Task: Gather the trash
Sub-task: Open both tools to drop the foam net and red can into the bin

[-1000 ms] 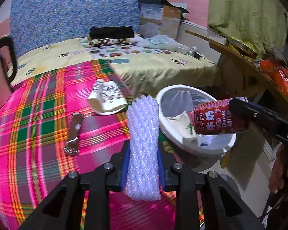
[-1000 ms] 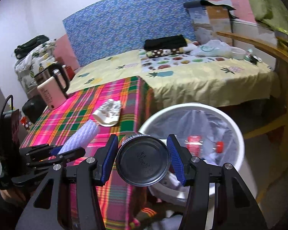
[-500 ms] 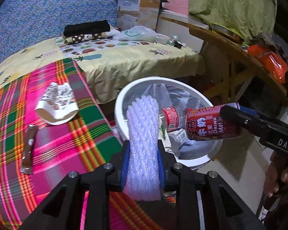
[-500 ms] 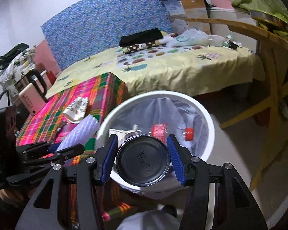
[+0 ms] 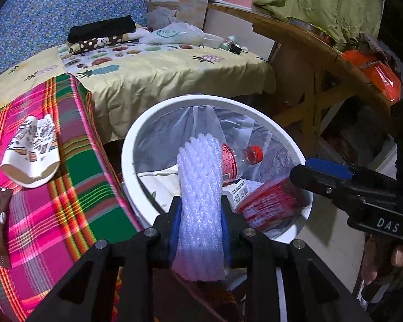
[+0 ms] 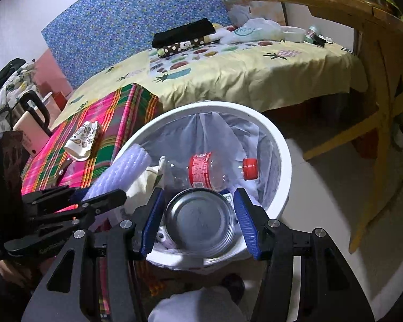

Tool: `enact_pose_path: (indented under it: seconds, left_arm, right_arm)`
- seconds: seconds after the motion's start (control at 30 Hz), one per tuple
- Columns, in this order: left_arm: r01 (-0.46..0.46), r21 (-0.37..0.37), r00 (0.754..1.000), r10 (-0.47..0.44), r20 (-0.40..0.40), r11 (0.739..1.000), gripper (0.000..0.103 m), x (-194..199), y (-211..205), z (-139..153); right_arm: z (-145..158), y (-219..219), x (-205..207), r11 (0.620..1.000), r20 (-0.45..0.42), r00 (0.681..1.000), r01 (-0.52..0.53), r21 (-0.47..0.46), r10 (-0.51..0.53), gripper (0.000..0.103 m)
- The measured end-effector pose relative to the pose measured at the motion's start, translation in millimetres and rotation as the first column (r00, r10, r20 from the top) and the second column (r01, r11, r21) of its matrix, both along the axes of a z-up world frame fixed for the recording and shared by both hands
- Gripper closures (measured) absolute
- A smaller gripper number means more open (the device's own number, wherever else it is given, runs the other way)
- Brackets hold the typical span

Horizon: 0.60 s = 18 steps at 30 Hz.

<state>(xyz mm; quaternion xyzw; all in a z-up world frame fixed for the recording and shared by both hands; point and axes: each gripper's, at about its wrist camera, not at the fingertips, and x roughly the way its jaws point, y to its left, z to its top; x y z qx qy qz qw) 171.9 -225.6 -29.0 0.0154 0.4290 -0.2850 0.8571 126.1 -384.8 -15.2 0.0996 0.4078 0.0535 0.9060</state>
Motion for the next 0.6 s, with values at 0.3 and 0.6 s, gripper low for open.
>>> enact_pose_path:
  seconds: [0.3, 0.6]
  left_arm:
    - [0.003, -0.032, 1.000, -0.002, 0.027, 0.999, 0.049, -5.8, 6.1, 8.4]
    - [-0.053, -0.055, 0.997, 0.056, 0.053, 0.997, 0.048, -19.5, 36.1, 22.6]
  right_arm:
    - [7.3, -2.9, -2.4, 1.000, 0.027, 0.999, 0.023, 0.002, -0.023, 0.048]
    - [15.1, 14.6, -12.8, 1.000, 0.035, 0.999, -0.006, -0.006, 0.006, 0.048]
